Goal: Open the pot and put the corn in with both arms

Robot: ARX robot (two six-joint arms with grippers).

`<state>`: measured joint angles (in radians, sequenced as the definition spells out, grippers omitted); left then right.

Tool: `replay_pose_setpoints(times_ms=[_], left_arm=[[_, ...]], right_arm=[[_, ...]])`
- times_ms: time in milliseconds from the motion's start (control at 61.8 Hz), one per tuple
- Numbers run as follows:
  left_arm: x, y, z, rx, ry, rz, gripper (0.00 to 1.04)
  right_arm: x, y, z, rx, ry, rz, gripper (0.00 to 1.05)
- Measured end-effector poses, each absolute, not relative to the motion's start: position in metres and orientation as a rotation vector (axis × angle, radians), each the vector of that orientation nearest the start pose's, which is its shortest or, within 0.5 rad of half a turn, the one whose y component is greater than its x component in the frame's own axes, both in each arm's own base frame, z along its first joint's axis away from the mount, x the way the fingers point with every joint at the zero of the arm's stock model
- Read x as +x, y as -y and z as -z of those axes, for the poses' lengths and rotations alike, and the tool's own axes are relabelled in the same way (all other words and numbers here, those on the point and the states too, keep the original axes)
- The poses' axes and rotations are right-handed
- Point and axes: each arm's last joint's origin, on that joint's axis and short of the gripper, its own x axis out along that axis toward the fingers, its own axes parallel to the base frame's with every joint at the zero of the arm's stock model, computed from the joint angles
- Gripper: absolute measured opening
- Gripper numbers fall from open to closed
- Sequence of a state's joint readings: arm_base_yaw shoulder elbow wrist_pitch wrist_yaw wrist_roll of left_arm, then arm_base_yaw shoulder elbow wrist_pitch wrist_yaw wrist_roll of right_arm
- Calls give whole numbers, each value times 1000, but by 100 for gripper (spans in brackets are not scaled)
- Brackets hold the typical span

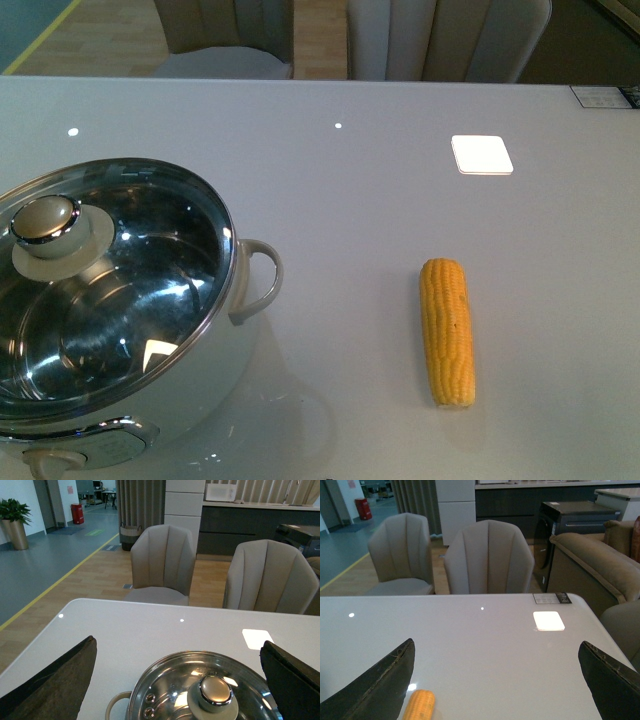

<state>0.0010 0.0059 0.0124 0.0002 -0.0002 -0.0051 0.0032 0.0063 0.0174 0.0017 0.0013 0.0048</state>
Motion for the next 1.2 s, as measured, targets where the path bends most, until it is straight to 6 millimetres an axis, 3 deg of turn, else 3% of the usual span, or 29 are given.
replay_pose_setpoints(times_ms=[97, 226, 469, 825, 1035, 1197], left_arm=[[98, 0, -167, -17, -10, 14, 98], [100, 0, -168, -215, -408, 161, 98], [133, 2, -189, -214, -417, 182, 98], [216, 36, -138, -42, -464, 141, 98], [245, 50, -109, -6, -518, 113, 98], [256, 54, -88, 10, -567, 84, 98]], right_arm=[[97, 0, -169, 5, 13, -2, 96], [97, 0, -169, 5, 13, -4, 96], [97, 0, -169, 5, 13, -3, 96], [97, 0, -169, 5, 13, -3, 96], [97, 0, -169, 5, 13, -3, 96], [97, 0, -169, 5, 13, -3, 96]])
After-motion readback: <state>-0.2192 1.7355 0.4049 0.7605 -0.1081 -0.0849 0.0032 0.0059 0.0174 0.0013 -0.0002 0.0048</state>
